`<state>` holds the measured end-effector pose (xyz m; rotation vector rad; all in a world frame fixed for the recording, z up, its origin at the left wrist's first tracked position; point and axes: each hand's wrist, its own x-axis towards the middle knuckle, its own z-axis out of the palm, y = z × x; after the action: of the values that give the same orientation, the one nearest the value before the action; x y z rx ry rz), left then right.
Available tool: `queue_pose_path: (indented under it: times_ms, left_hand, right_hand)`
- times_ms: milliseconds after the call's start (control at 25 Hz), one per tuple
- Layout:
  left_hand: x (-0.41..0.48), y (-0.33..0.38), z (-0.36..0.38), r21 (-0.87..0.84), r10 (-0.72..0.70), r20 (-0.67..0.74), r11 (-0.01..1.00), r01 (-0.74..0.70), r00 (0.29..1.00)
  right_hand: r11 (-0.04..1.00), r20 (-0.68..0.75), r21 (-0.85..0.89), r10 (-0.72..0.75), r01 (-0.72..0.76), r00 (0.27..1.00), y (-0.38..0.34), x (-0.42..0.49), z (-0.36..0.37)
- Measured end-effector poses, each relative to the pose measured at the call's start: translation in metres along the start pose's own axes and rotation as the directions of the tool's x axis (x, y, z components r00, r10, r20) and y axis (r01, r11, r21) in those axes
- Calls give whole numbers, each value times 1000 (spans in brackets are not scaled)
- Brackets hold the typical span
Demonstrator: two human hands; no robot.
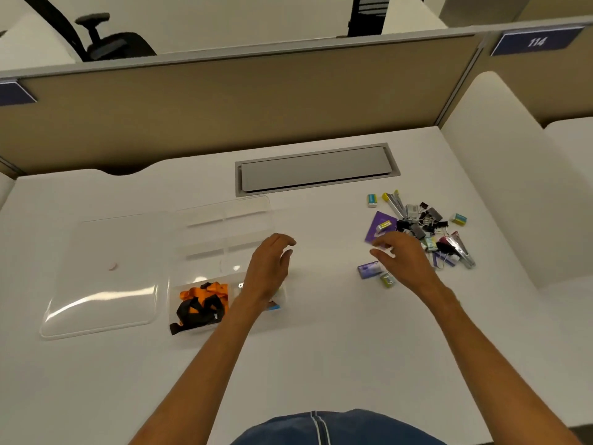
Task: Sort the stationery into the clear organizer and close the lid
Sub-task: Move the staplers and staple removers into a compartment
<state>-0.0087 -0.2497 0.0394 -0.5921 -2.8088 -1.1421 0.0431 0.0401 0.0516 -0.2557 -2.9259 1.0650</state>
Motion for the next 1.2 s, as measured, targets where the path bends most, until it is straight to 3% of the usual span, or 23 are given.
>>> queue_pose_path:
  times_ms: [240,480,920,1200]
  left_hand:
    - [43,54,68,-1,115,176,993,-117,978]
    - [75,103,137,38,131,444,986,-164,887]
    - [122,157,203,1,233,479,964,-266,846]
    - [194,143,207,240,208,431,912,-334,878]
  right_hand:
    - [974,-126,32,228,-226,966,77,-18,-51]
    - [932,-200,2,356,-363,913,140,-33,-78]
    - [910,-128,24,414,-414,901,187,-2,-84]
    - [915,-82,10,403,-403,912,191,21,-80]
